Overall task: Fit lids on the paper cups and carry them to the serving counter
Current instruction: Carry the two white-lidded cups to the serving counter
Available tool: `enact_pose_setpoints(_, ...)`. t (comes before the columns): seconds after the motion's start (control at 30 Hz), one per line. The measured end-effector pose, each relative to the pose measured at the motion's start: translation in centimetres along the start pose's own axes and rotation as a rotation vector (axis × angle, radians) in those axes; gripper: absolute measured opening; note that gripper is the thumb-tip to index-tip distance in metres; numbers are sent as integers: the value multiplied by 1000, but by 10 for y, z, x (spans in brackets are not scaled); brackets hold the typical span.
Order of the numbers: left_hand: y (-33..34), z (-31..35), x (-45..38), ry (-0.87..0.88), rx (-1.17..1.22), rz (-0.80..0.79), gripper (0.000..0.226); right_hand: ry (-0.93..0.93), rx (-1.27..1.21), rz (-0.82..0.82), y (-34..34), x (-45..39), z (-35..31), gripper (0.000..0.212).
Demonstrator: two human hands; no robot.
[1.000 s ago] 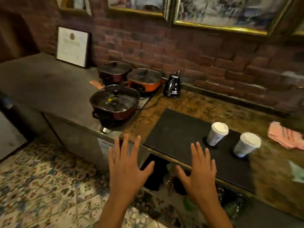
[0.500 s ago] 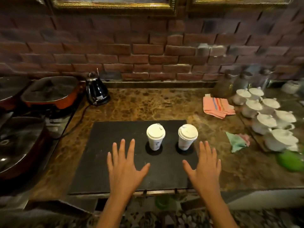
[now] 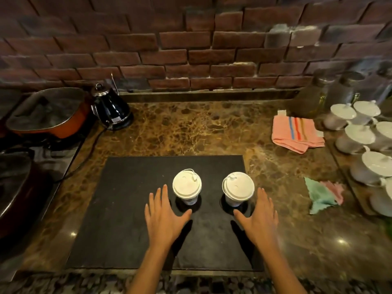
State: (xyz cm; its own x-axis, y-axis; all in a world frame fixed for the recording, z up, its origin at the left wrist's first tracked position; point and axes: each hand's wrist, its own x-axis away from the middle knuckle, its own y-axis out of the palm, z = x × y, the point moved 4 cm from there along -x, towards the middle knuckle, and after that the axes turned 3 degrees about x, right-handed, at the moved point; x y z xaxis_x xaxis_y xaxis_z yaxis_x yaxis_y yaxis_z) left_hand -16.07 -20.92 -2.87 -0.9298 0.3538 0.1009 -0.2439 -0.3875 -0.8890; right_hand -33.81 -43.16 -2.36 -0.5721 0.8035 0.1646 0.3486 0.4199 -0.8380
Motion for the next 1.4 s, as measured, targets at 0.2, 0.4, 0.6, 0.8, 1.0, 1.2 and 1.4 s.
enact_pose_setpoints(0.2,26,9,-20,-160,632,-106,122,-28,-507,-43,17,-26,-8,92)
enact_pose_setpoints(0.4,38,28,-27,-178,852,-147,102,48,-854,-99,44,-45,-3,83)
enact_pose_setpoints(0.6,42,31,-32,-173,895,-105,91,17,-865,-120,41,-51,-8,72)
enact_pose_setpoints(0.8,20,24,-25,-229,966,-14,86,-137,-890,-87,13,-40,-52,78)
enact_pose_setpoints(1.0,-37,-8,0,-250,1009,233,80,-294,-831,-213,7,-24,-115,91)
enact_pose_setpoints(1.2,-111,-74,66,-291,1006,587,83,-518,-794,-405,33,26,-190,91)
enact_pose_setpoints(1.4,-172,-151,175,-383,1060,855,102,-651,-788,-649,63,133,-257,88)
